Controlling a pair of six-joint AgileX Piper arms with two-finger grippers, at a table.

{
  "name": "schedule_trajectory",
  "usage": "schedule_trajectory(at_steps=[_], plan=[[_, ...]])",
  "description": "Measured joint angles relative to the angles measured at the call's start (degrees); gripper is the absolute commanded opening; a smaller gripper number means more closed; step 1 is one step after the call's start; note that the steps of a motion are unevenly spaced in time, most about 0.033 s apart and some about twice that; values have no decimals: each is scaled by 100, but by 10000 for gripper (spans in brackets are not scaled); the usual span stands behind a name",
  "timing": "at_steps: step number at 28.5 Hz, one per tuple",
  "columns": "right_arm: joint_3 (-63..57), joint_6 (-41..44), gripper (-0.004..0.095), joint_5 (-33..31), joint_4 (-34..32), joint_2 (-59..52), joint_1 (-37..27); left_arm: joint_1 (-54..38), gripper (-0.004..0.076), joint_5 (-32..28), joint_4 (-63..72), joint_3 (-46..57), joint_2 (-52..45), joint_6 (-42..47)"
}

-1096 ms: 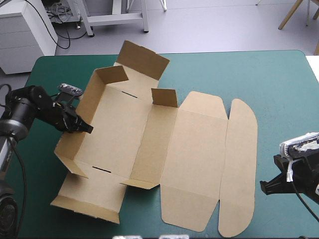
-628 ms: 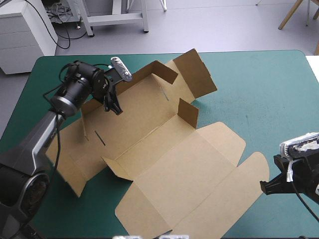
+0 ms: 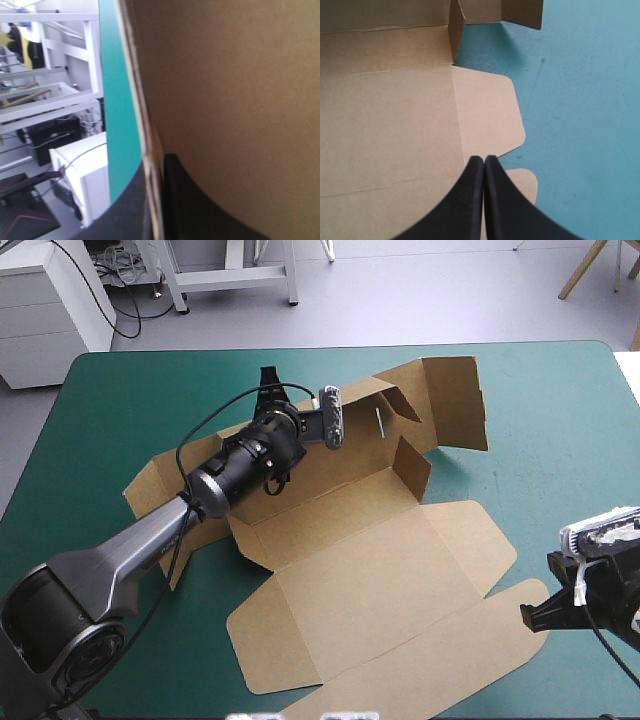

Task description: Fold the box

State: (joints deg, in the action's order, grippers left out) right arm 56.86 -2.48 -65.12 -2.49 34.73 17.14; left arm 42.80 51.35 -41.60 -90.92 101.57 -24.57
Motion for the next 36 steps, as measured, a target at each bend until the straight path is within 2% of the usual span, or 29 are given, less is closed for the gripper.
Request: schedule_trajectory(at_steps=[3,5,15,20,23,29,32,34,36], plan=[[-28,0,-19,0,10,0,0,501,-10,-302,-1180,658,-258,865],[-28,0,-19,0,10,0,0,651,-10,-497,-1489,870,-391,1178],[-28,0,-19,0,15,0,0,982,-10,-1380,-2774,2125,-1156,2033],[-28,0,-19,0,15,0,0,999,-10,-1802,-4695,2947,-1426,3576],[-28,0,-19,0,15,0,0,999,-10,-1961,-5301,3180,-1447,4448],[-28,0,-5,0,15,0,0,999,-10,-2078,-5569,3261,-1400,4938],[-28,0,74,0,15,0,0,999,-10,-2078,-5609,3261,-1389,5044],[-28,-25,177,0,15,0,0,994,-10,-2072,-5627,3261,-1377,5057],[-28,-41,349,0,15,24,0,989,-10,-2072,-5633,3261,-1377,5059]])
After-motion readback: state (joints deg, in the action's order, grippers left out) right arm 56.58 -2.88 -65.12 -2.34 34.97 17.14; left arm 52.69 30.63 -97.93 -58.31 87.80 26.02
